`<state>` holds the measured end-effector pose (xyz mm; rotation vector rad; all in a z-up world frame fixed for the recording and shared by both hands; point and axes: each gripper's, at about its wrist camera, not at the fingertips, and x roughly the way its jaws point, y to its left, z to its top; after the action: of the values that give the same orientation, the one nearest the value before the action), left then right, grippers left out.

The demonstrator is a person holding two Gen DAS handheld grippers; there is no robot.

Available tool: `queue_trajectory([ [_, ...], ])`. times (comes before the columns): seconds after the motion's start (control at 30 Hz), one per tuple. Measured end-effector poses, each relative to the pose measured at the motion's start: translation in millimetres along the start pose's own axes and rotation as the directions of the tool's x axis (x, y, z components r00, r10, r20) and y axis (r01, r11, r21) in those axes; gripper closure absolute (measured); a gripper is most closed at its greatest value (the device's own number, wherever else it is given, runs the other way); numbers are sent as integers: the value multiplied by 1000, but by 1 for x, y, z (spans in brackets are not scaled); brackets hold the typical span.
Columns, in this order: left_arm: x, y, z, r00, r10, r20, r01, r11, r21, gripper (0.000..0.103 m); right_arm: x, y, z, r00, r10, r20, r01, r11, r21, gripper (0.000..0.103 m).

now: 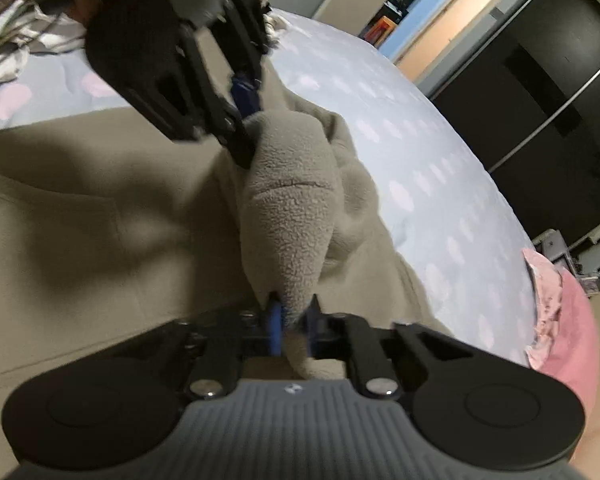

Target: Fold clothes

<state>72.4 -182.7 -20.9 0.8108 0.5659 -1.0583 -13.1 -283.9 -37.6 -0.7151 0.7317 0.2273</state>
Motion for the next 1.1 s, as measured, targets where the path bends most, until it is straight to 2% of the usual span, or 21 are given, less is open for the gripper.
queue_trajectory([
  [0.13, -36, -10, 1, 996, 34, 77, -31, 999, -37, 98, -23, -26, 0, 993, -91, 79, 85, 994, 72, 93],
  [0.23, -59, -27, -3, 990, 40, 135, -30, 997, -72, 98, -39, -31, -7, 987, -97, 126, 92, 995, 50, 93],
  [0.3, -54, -44, -15, 996, 17, 92, -11, 998, -62, 95, -45, -30, -14, 988, -76, 131, 74, 997, 21, 91],
  [0.37, -38, -61, -30, 999, -36, -18, 36, 999, -6, 91, -37, -19, -25, 998, 15, 61, -14, 1000, -6, 84],
  [0.43, -32, -64, -43, 995, -72, -64, 71, 997, -16, 89, -30, -9, -36, 997, 82, -5, -83, 996, -33, 77],
  [0.5, -28, -65, -54, 989, -107, -105, 104, 994, -32, 89, -31, 0, -46, 997, 74, -38, -77, 995, -64, 72],
  [0.53, -31, -59, -58, 987, -127, -96, 121, 990, -68, 87, -34, -3, -51, 995, 85, -46, -86, 996, -37, 67],
  [0.57, -34, -51, -60, 987, -139, -83, 130, 986, -107, 82, -37, -8, -55, 993, 106, -50, -106, 994, 17, 62],
  [0.63, -41, -32, -63, 988, -147, -55, 133, 970, -203, 75, -42, -20, -60, 987, 153, -50, -144, 977, 158, 61],
  [0.73, -46, -3, -67, 990, -141, -21, 124, 926, -356, 73, -44, -43, -75, 985, 165, -53, -138, 931, 338, 60],
  [0.8, -46, 15, -68, 988, -157, 0, 138, 872, -470, 73, -43, -61, -86, 985, 164, -55, -120, 876, 467, 60],
  [0.9, -36, 40, -70, 984, -179, 16, 150, 767, -624, 72, -32, -86, -101, 984, 169, -55, -88, 731, 677, 60],
  [0.93, -31, 46, -71, 982, -187, 23, 155, 731, -664, 72, -27, -94, -106, 984, 170, -57, -73, 668, 741, 59],
  [0.97, -25, 52, -69, 982, -189, 30, 157, 705, -691, 72, -22, -103, -114, 983, 176, -59, -57, 588, 807, 59],
  [1.07, -11, 65, -68, 977, -208, 50, 174, 640, -748, 72, 0, -116, -132, 979, 198, -54, -20, 352, 936, 59],
  [1.1, -7, 69, -68, 975, -215, 54, 179, 620, -764, 72, 6, -118, -138, 977, 206, -54, -7, 288, 957, 59],
])
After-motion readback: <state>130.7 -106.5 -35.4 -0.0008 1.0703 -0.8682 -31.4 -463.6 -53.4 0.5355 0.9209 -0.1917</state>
